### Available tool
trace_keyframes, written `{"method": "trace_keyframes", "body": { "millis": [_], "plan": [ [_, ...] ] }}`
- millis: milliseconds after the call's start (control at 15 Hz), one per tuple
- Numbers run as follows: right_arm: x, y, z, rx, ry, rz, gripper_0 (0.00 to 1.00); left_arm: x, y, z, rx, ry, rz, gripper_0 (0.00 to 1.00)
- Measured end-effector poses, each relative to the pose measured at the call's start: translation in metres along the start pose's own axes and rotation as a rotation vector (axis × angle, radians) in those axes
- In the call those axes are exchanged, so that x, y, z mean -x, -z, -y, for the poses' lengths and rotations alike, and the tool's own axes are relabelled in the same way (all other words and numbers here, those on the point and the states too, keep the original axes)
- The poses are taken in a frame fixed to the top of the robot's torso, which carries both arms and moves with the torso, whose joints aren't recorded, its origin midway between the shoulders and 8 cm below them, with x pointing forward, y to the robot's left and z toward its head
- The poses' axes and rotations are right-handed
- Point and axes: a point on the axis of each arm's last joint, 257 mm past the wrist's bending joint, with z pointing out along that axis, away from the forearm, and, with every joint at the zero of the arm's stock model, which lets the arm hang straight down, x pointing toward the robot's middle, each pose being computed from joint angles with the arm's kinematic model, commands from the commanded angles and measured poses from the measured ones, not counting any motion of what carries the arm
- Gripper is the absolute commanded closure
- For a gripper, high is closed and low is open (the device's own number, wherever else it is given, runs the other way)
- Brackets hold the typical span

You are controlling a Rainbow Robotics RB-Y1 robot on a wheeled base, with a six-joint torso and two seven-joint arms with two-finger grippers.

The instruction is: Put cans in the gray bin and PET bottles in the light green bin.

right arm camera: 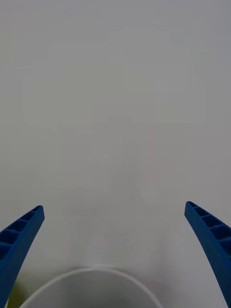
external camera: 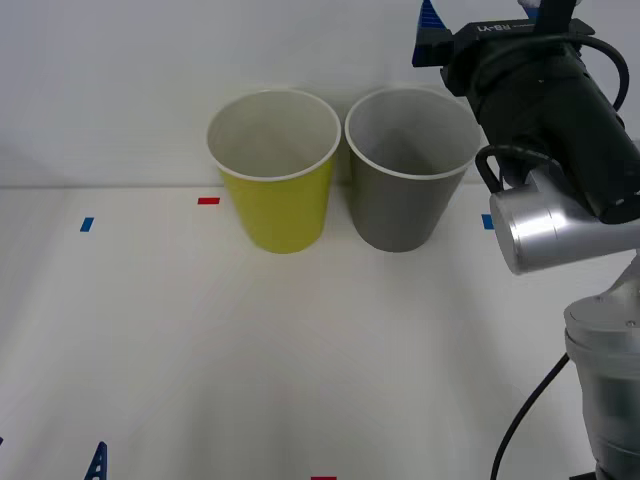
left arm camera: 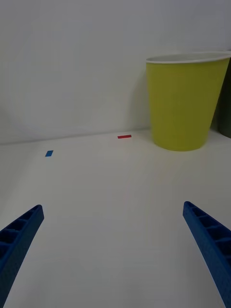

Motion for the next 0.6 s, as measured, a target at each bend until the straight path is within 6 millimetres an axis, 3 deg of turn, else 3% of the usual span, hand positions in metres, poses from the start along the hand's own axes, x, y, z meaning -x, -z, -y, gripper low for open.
{"method": "trace_keyframes", "body": {
  "millis": [267, 600],
  "plan": [
    [0.014, 0.052, 0.016, -0.039, -0.004, -0.012, 0.0, 0.0, 0.0, 0.0, 0.0, 0.0, 0.0, 0.0],
    [-0.007, 0.1, 0.045, -0.086, 0.047, -0.067, 0.0, 0.0, 0.0, 0.0, 0.0, 0.0, 0.0, 0.0]
  ]
}}
